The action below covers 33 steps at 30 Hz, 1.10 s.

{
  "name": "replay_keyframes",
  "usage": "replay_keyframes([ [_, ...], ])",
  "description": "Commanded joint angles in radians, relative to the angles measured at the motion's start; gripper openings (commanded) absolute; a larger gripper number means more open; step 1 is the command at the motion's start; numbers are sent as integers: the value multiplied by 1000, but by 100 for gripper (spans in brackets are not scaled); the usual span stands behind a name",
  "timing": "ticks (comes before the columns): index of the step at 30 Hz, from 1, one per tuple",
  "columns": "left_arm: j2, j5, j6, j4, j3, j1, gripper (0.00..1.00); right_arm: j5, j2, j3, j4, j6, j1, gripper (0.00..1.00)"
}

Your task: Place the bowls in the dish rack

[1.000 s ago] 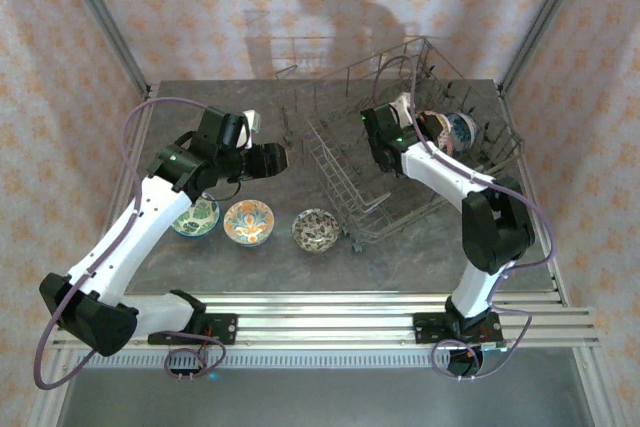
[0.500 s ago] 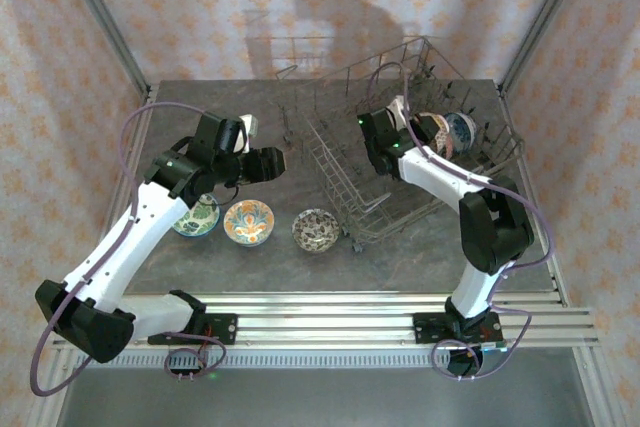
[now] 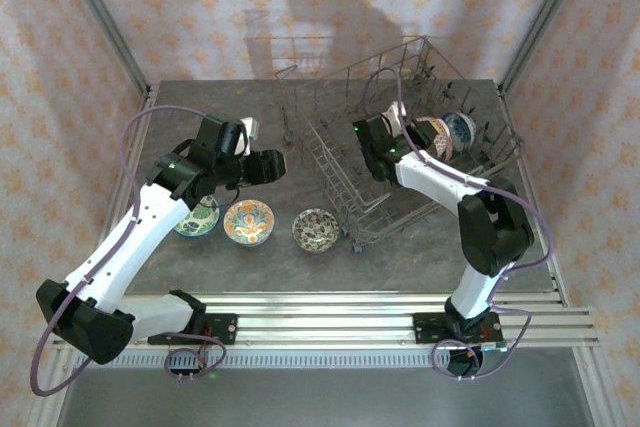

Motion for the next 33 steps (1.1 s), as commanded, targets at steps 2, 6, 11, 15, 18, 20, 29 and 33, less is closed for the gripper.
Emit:
replay_keyframes([
  [2,-32,14,0,25,-9,6,63,40,39,60,-121,107,29,3],
  [6,-37,16,0,26,-16,7,63,40,65,86,-190,163,30,7],
  [11,-38,17,0,27,-19,8,63,23,81,113,-222,196,31,11],
  [15,-38,18,-3,28,-19,7,63,-8,97,151,-282,247,31,15],
  [18,-40,19,-6,24,-18,7,63,-22,109,169,-308,265,31,19],
  [20,-44,17,-6,20,-19,7,63,-25,116,171,-312,267,31,20],
  [29,-41,14,-9,12,-15,6,63,-49,116,167,-385,345,31,29],
  [33,-38,13,-8,9,-13,7,63,-56,123,159,-397,372,30,35],
])
